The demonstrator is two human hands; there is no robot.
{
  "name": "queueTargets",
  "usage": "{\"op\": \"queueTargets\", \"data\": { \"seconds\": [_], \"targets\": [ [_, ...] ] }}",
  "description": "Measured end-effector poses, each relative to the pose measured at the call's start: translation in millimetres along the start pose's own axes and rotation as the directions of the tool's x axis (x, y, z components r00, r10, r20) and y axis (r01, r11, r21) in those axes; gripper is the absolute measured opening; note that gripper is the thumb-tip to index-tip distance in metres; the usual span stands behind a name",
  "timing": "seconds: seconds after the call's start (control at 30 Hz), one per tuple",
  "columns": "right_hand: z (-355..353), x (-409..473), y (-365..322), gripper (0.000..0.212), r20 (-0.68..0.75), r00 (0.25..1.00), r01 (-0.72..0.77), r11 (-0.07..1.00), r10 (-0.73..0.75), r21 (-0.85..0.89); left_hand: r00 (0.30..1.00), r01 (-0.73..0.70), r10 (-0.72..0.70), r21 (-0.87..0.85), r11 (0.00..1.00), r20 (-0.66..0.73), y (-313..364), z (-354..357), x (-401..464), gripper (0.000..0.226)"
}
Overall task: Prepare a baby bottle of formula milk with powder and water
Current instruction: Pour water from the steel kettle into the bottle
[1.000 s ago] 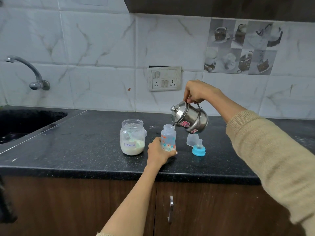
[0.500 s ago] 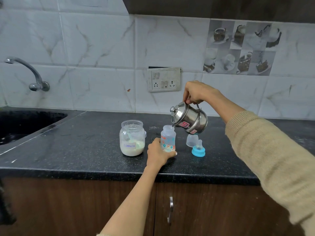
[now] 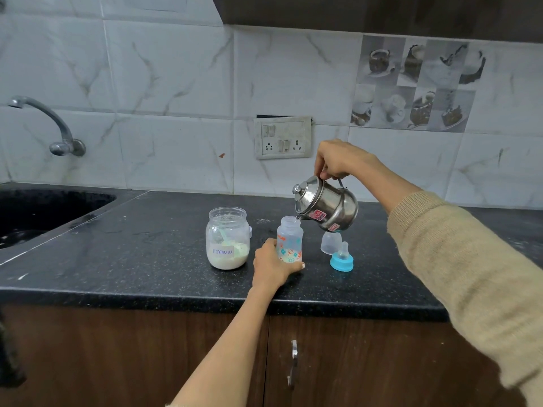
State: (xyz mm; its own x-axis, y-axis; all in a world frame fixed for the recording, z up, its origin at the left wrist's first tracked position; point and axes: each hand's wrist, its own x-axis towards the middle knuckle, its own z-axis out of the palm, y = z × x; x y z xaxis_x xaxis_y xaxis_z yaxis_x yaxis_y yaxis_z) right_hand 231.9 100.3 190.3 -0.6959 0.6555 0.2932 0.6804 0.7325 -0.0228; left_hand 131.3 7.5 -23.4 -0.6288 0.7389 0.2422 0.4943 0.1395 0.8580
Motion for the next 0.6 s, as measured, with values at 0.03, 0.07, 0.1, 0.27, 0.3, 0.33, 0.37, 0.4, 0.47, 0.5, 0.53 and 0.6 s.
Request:
{"op": "queueTargets", "data": {
  "seconds": [0.03,0.07,0.1,0.27,0.3,0.33,0.37,0.4,0.47,0.5,0.53,0.6],
  "targets": [
    [-0.1,-0.1,-0.3,0.024,0.001,1.0,0.001,1.0,-0.001,-0.002,1.0,0.001,-0.001,0.0,1.0,0.002,-0.3,0.2,0.3,0.071],
    [-0.3,-0.5,-0.3,0.024,0.002,1.0,0.001,1.0,-0.001,-0.005,1.0,0.001,-0.001,0.001,1.0,0.003,-0.5,0.5,0.3,0.071],
    [-0.4,-0.6,-0.4,0.023,0.002,1.0,0.001,1.0,-0.001,-0.007,1.0,0.0,0.0,0.001,1.0,0.004,-0.5,0.6,0.4,0.072],
    [-0.2,-0.9,-0.4,0.024,-0.002,1.0,-0.002,1.0,0.002,-0.012,1.0,0.004,-0.004,0.002,1.0,0.004,-0.3,0.6,1.1,0.072],
    [-0.2,-1.1,-0.3,0.024,-0.001,1.0,-0.002,1.0,0.001,-0.014,1.0,0.004,-0.004,0.004,1.0,0.006,-0.1,0.6,1.3,0.072],
    [-0.4,-1.5,-0.2,0.024,-0.001,1.0,-0.001,1.0,0.001,-0.016,1.0,0.002,-0.002,0.006,1.0,0.007,0.0,0.5,1.4,0.072],
    [-0.4,-1.7,-0.1,0.024,-0.002,1.0,-0.002,1.0,0.002,-0.014,1.0,0.002,-0.002,0.005,1.0,0.008,0.0,0.5,1.4,0.072],
    [-0.6,-2.0,0.0,0.024,-0.002,1.0,-0.003,1.0,0.003,-0.011,1.0,0.001,-0.001,0.005,1.0,0.009,0.1,0.4,1.2,0.073],
    [-0.8,-2.6,-0.2,0.024,-0.001,1.0,-0.004,1.0,0.004,-0.008,1.0,0.001,-0.001,0.005,1.0,0.009,-0.3,0.4,0.9,0.073],
    [-1.0,-2.6,-0.3,0.024,-0.001,1.0,-0.002,1.0,0.002,-0.011,1.0,0.001,-0.001,0.005,1.0,0.008,-0.5,0.7,0.9,0.072],
    [-1.2,-2.8,-0.4,0.024,-0.001,1.0,0.0,1.0,0.0,-0.015,1.0,0.0,0.0,0.005,1.0,0.005,-0.7,0.9,0.7,0.072],
    [-1.8,-2.9,-0.5,0.025,-0.001,1.0,0.003,1.0,-0.003,-0.025,1.0,0.001,-0.001,0.002,1.0,0.001,-0.6,0.8,0.3,0.072]
  ]
}}
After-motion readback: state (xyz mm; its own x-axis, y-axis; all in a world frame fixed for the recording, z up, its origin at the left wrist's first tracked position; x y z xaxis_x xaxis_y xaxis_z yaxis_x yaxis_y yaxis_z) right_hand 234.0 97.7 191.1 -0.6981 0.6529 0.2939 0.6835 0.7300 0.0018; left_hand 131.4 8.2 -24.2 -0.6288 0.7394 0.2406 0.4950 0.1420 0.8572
